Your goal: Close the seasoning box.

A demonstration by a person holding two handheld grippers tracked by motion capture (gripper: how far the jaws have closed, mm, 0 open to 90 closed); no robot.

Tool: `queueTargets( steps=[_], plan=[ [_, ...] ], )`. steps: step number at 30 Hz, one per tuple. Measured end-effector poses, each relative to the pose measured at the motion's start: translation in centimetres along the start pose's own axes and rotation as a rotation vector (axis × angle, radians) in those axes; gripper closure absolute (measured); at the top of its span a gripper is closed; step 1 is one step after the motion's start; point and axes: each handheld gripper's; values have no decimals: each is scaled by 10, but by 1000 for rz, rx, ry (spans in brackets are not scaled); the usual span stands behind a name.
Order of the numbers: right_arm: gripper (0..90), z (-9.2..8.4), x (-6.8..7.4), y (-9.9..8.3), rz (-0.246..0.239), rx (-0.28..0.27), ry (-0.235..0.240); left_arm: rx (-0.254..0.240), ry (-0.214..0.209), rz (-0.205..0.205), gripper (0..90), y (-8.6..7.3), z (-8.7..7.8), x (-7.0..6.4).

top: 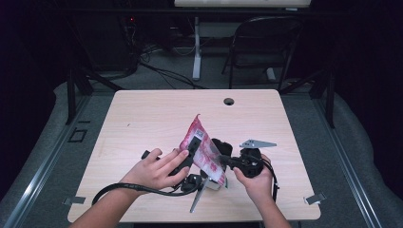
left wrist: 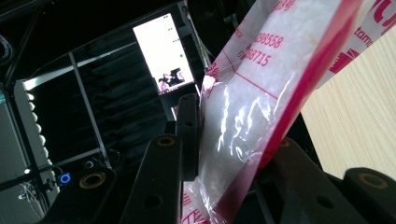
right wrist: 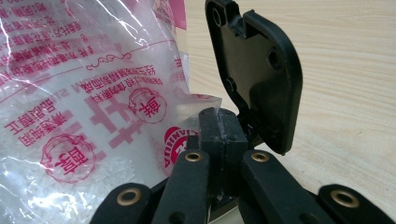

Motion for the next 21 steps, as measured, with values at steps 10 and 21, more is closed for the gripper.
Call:
queueTargets(
  steps=[10, 21],
  plan=[
    [900, 0, 1, 0, -5, 3, 2, 0, 4, -5, 766, -1, -1, -1],
    [900, 0, 0, 0, -5, 3, 0, 5, -19, -60, 766, -5, 0, -4]
  ],
)
Point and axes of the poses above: each handheld gripper's, and its own axes: z roughly forward along the jaws, y roughly out of its top, x roughly to its left, and after that the axes turned 11 degrees about -z, right-handed
